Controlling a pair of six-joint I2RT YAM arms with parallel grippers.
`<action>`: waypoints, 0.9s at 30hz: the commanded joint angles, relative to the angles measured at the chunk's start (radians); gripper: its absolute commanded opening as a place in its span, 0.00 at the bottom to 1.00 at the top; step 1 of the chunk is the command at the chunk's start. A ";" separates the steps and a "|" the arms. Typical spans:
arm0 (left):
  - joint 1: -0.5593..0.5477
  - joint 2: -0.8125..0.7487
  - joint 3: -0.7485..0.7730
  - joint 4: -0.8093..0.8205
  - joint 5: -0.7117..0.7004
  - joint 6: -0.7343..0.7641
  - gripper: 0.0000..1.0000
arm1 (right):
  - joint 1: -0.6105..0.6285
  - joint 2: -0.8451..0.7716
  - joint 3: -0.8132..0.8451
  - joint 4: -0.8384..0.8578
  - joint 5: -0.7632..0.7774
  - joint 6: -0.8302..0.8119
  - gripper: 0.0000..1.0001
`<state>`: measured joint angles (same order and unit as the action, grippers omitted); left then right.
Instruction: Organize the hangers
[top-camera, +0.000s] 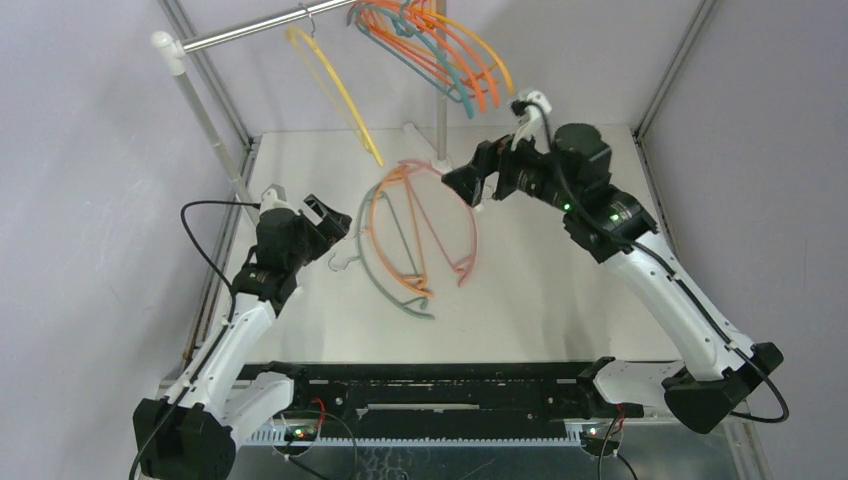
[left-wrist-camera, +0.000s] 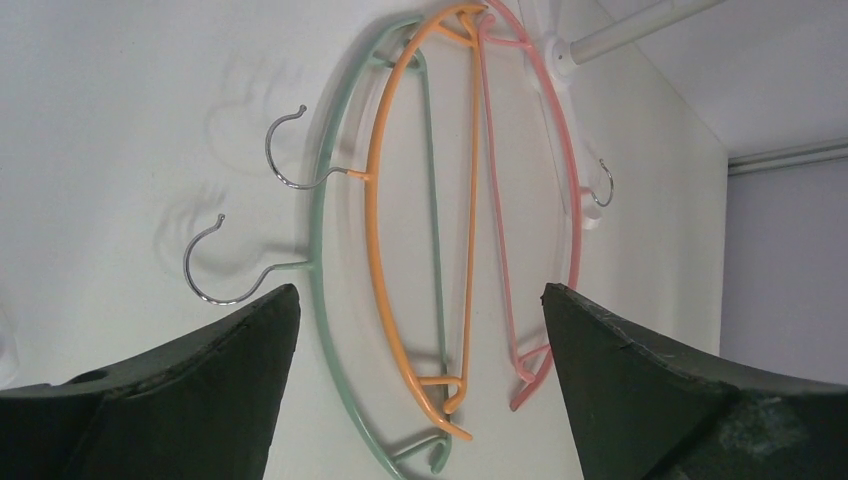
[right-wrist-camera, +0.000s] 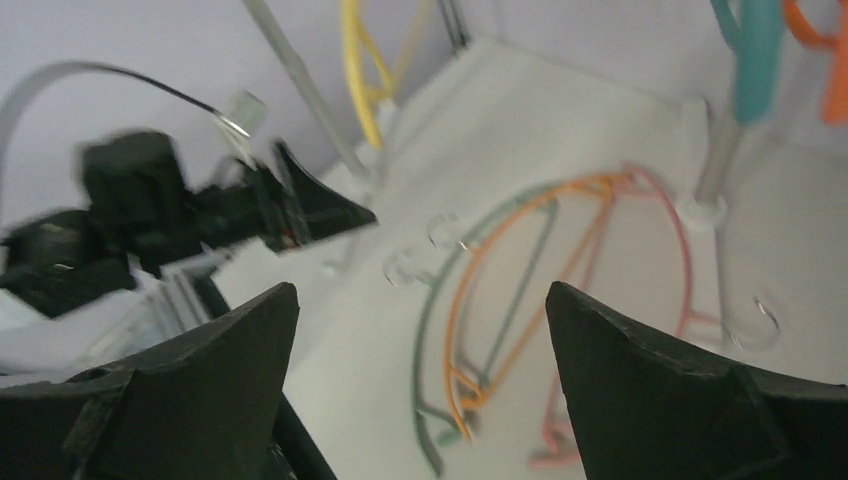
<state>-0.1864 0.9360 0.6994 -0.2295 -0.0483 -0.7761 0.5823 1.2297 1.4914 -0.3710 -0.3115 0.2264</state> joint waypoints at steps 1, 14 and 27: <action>0.008 0.005 0.035 0.050 0.012 0.037 0.96 | 0.086 0.009 -0.084 -0.146 0.167 -0.108 1.00; 0.010 -0.010 -0.027 0.085 0.039 0.024 0.94 | -0.072 0.217 -0.360 -0.091 0.309 0.081 0.82; 0.020 -0.017 -0.051 0.093 0.043 0.034 0.93 | -0.123 0.584 -0.270 0.068 0.229 0.130 0.71</action>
<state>-0.1776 0.9360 0.6666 -0.1776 -0.0200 -0.7662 0.4866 1.7737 1.1664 -0.4126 -0.0425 0.3134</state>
